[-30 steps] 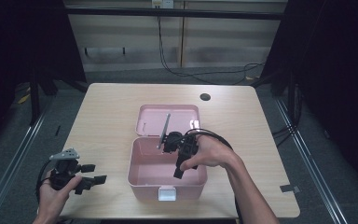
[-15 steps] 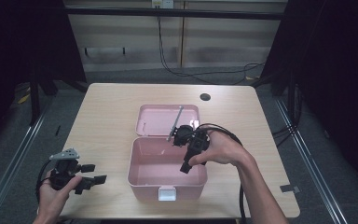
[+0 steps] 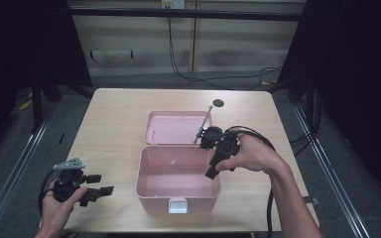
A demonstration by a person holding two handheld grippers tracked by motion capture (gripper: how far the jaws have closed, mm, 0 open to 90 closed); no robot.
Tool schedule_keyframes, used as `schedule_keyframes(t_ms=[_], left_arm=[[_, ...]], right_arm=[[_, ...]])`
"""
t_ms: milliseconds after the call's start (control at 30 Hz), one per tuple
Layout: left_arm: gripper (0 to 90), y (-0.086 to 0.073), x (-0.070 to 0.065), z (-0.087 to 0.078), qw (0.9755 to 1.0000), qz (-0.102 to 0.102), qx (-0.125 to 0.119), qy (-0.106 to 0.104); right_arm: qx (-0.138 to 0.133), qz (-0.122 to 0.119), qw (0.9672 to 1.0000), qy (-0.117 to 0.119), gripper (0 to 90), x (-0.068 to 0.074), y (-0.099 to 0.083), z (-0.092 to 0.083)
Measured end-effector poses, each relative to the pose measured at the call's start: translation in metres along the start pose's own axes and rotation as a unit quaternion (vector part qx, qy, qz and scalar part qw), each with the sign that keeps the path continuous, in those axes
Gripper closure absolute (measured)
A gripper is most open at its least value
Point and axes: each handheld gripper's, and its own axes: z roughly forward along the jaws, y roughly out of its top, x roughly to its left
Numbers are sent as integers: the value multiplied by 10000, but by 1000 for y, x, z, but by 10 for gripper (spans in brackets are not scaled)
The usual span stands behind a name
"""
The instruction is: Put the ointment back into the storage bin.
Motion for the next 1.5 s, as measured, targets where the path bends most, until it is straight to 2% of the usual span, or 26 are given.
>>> schedule_keyframes(t_ms=[400,500,767,833,933,967,1200,1233,1333,1433,1500], left_arm=[[229,0,0,0,10000,-12,-6,11],[230,0,0,0,10000,-21,-15,28],[229,0,0,0,10000,-2,-14,14],[229,0,0,0,10000,-11,-22,28],[229,0,0,0,10000,-11,-23,25],[230,0,0,0,10000,-10,-11,31],[229,0,0,0,10000,-12,-22,32],[229,0,0,0,10000,-7,-20,36],[229,0,0,0,10000,-14,-18,31],[229,0,0,0,10000,-26,-14,50],[229,0,0,0,10000,-30,-20,40]], right_arm=[[-156,444,9988,-140,524,-11,-39,-8],[-180,640,9975,-229,520,-16,-51,-8],[-217,922,9950,-325,515,-20,-68,-3],[-286,1157,9921,-381,516,-23,-76,2],[-344,1220,9913,-348,516,-24,-80,5],[-365,1371,9892,-366,516,-25,-83,9],[-474,1538,9864,-340,516,-28,-95,19],[-539,1629,9843,-412,516,-29,-99,22],[-587,1696,9828,-438,516,-30,-104,25],[-656,1830,9796,-502,516,-29,-111,32],[-670,1853,9790,-525,516,-30,-113,34]])
